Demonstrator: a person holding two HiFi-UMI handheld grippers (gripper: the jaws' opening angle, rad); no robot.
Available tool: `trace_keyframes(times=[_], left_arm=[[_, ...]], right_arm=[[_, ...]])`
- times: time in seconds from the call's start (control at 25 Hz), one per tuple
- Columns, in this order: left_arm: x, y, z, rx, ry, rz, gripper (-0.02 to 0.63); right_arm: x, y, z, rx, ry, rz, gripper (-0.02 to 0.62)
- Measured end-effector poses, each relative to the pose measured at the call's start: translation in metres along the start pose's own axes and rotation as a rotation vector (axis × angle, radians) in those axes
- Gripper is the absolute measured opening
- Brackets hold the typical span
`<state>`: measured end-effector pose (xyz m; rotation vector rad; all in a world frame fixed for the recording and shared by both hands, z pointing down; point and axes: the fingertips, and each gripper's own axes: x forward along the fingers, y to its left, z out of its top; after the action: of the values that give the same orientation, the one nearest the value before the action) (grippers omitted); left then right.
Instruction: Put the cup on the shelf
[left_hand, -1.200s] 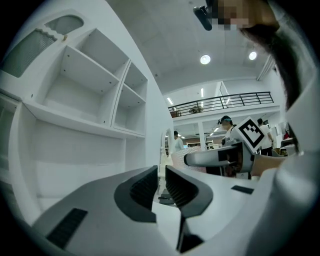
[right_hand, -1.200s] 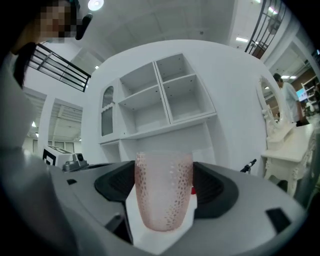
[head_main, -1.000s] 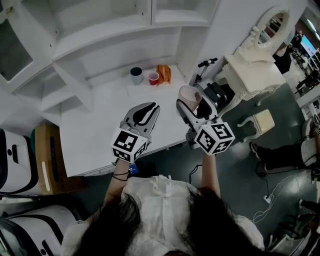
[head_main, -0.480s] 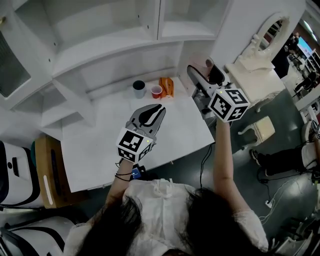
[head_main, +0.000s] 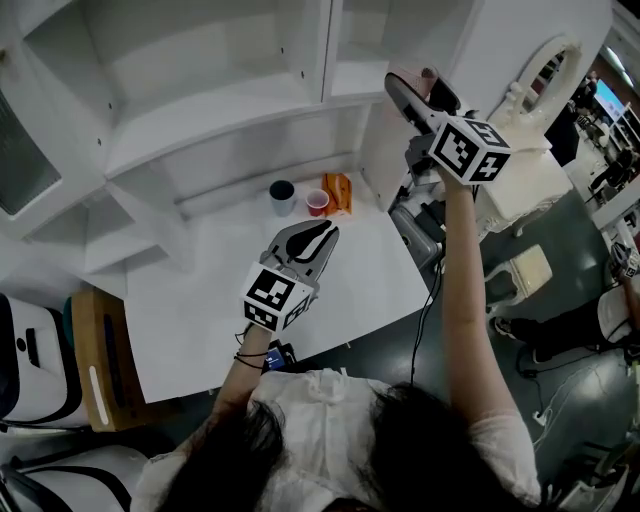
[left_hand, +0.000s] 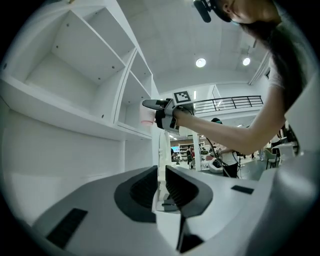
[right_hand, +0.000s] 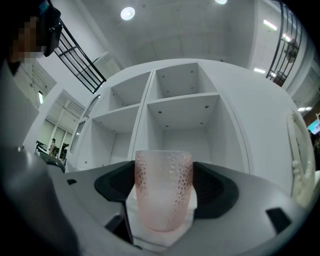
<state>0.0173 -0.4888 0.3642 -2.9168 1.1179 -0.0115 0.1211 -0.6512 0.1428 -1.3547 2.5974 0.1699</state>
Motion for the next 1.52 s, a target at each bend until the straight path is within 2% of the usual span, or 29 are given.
trace_keyframes(times=[0.2, 0.36, 0.64, 0.84, 1.12, 1.32, 1.52], left_arm=[[0.008, 0.005, 0.0, -0.001, 0.001, -0.002, 0.058], [0.01, 0.01, -0.004, 0.002, 0.009, -0.001, 0.058], [0.007, 0.026, -0.01, 0.001, 0.026, 0.028, 0.058], [0.005, 0.032, -0.011, -0.002, 0.028, 0.039, 0.058], [-0.002, 0.041, -0.015, 0.004, 0.042, 0.059, 0.058], [-0.004, 0.044, -0.014, 0.007, 0.041, 0.066, 0.058], [-0.006, 0.044, -0.015, 0.01, 0.047, 0.071, 0.058]], right_arm=[[0.046, -0.023, 0.008, 0.039, -0.037, 0.022, 0.334], [0.082, -0.037, 0.007, 0.017, -0.009, 0.025, 0.334], [0.135, -0.038, -0.01, -0.045, 0.147, 0.053, 0.334], [0.159, -0.034, -0.027, -0.041, 0.236, 0.075, 0.334], [0.168, -0.03, -0.048, -0.041, 0.356, 0.094, 0.334], [0.163, -0.044, -0.05, 0.063, 0.331, 0.06, 0.334], [0.154, -0.046, -0.053, 0.016, 0.357, 0.052, 0.334]])
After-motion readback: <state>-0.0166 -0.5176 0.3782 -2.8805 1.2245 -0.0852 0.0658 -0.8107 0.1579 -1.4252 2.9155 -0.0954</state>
